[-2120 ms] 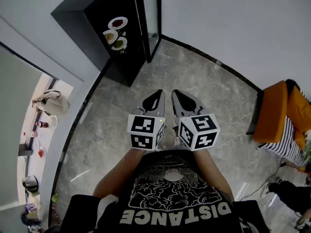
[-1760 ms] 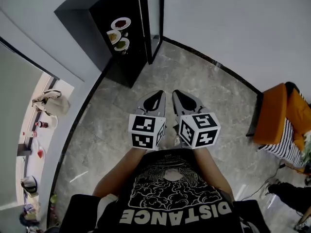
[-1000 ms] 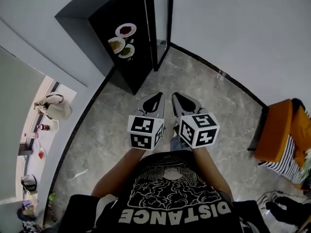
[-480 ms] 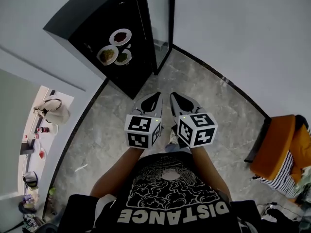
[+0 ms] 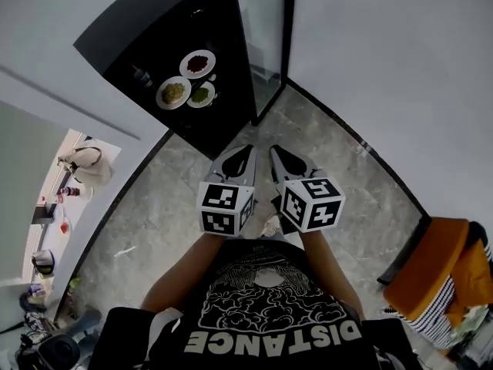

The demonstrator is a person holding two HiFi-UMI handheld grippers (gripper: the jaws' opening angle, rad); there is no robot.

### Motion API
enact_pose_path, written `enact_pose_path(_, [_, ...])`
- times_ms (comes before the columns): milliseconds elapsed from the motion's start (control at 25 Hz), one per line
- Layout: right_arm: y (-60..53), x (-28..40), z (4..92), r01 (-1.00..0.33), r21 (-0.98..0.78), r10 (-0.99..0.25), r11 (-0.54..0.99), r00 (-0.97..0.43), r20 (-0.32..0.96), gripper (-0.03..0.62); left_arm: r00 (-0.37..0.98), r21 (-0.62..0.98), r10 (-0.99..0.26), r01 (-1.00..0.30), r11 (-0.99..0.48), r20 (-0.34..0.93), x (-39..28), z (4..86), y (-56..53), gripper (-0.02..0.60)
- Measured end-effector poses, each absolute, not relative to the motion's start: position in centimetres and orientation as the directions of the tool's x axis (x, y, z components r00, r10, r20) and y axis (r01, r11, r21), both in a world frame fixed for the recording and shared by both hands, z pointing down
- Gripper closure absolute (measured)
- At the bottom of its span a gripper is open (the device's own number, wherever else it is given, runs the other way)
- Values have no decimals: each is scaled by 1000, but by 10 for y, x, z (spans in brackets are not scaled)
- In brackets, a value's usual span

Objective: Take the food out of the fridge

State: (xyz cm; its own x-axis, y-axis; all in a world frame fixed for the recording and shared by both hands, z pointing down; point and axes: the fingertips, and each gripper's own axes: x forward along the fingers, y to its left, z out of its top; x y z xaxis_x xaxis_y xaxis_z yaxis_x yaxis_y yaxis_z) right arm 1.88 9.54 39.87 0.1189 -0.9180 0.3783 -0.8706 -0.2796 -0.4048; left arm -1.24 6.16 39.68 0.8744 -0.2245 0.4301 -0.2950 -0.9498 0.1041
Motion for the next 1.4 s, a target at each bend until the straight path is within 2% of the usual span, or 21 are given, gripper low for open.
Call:
enact_pose_path(600, [39, 37, 420, -887, -410, -908, -210, 22, 417, 592, 851, 142, -278, -373, -917, 445, 11, 418, 6, 580])
enact_pose_path(1120, [-82, 80, 424, -888, -439, -907, -136, -67, 416, 592, 835, 134, -347, -438, -889, 426, 54, 422, -109, 580])
enact_pose_path(1400, [-153, 69, 433, -856, -516, -900, -37, -196, 389, 592, 811, 140, -415, -507, -851, 412, 48, 428, -173, 580])
